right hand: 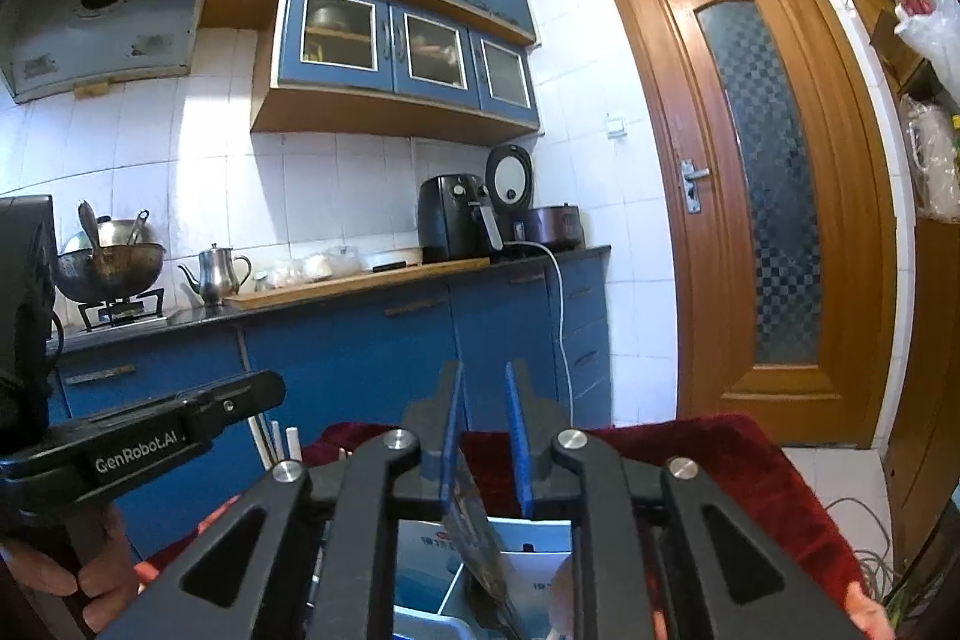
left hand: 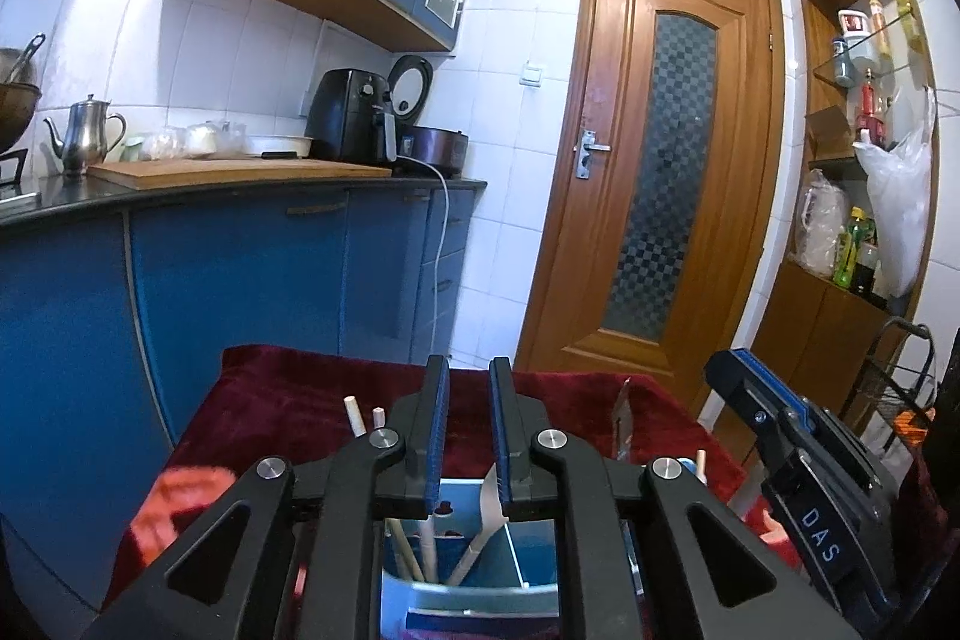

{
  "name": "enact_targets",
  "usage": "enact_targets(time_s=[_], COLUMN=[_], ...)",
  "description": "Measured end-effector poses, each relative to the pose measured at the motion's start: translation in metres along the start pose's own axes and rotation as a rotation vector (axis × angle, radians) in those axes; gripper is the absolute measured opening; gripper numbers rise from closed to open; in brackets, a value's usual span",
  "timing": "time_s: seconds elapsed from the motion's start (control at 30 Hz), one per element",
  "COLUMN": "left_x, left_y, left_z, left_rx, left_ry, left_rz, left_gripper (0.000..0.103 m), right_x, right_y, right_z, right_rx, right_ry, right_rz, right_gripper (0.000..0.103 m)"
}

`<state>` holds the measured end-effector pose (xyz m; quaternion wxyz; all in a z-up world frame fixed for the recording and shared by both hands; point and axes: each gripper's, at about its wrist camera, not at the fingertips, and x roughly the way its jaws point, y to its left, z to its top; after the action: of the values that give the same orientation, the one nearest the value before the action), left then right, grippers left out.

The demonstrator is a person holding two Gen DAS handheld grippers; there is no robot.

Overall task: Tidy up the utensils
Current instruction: 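Lower the chopsticks into the caddy and open both grippers, then lower a wooden chopstick into the caddy with the right gripper and release it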

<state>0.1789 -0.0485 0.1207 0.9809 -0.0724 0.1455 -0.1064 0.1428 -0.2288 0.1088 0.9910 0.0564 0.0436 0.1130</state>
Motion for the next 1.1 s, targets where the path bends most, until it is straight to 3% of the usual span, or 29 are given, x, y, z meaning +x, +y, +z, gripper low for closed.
enact_targets(time_s=[0.17, 0.53, 1.1], left_x=[-0.02, -0.05, -0.048], left_y=[0.001, 0.003, 0.016], left_z=[0.001, -0.011, -0.044], left_rx=[0.0, 0.027, 0.006], left_ry=[0.016, 0.152, 0.252], left_rz=[0.005, 0.045, 0.061], left_gripper=[0.013, 0.013, 0.013], right_x=[-0.009, -0.029, -0.024], right_y=[-0.003, -0.024, -0.026], right_z=[0.005, -0.01, -0.048], right_rx=[0.006, 0.071, 0.113], right_ry=[0.056, 0.272, 0.522], right_rz=[-0.01, -0.036, -0.034], right_gripper=[0.019, 0.02, 0.02])
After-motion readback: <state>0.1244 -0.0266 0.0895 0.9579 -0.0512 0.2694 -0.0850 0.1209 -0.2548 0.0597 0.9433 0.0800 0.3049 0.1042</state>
